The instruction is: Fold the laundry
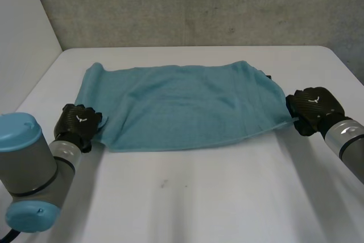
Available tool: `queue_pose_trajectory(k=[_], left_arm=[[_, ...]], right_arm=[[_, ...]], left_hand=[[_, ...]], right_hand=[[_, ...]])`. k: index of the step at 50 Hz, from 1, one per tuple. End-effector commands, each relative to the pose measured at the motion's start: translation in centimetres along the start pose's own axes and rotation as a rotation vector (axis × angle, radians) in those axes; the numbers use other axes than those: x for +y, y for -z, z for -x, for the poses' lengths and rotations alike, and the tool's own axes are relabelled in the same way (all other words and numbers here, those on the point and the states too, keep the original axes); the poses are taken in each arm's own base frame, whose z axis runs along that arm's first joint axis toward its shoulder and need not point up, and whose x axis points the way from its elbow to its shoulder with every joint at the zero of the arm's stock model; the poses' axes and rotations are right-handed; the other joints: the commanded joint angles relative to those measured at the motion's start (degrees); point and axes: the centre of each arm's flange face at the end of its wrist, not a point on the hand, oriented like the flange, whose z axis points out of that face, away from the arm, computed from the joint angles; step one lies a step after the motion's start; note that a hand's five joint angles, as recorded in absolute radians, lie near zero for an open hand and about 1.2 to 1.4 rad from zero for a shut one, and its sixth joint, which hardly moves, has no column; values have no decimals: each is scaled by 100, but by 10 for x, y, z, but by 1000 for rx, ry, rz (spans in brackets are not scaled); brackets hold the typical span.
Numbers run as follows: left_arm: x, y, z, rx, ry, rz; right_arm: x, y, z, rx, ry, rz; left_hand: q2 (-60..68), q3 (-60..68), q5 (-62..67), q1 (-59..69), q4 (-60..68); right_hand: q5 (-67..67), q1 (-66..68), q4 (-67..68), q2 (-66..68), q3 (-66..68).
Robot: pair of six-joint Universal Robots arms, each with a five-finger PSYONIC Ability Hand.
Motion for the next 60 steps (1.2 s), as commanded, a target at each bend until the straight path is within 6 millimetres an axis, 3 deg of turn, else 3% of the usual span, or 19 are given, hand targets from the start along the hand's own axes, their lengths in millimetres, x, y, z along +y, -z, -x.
queue_pose_trajectory(k=[1, 7, 17, 27, 34, 43, 51, 60], left_arm=[[-24, 5, 18, -20, 8, -47], [-17, -7, 39, -10, 24, -58], [12, -8, 60, 158, 147, 75], [6, -14, 55, 249, 199, -47], [6, -36, 59, 253, 184, -74], [0, -66, 67, 284, 1, -78], [-5, -76, 52, 404, -151, -41], [-9, -83, 43, 418, -206, -70]], right_arm=[[1, -3, -17, 49, -9, 10], [6, -5, -38, 130, -13, 32], [8, -6, -39, 131, -17, 39], [15, -8, -36, 115, -25, 55], [17, -9, -33, 106, -26, 61], [20, -9, -31, 97, -27, 73], [24, -9, -27, 85, -26, 87], [27, -9, -25, 77, -25, 96]], left_hand=[[-2449, -2465, -2495, -2381, -2478], [-2502, -2518, -2548, -2434, -2531], [-2435, -2450, -2481, -2367, -2464], [-2570, -2585, -2615, -2501, -2598], [-2604, -2619, -2649, -2535, -2632], [-2637, -2652, -2683, -2569, -2666], [-2637, -2652, -2683, -2569, -2665], [-2721, -2736, -2767, -2653, -2750]], right_hand=[[1300, 2419, 1164, 1244, 1194], [1300, 2419, 1164, 1244, 1194], [1300, 2419, 1164, 1244, 1194], [1300, 2419, 1164, 1244, 1194], [1300, 2419, 1164, 1244, 1194], [1300, 2419, 1164, 1244, 1194], [1300, 2419, 1164, 1244, 1194], [1300, 2419, 1164, 1244, 1194]])
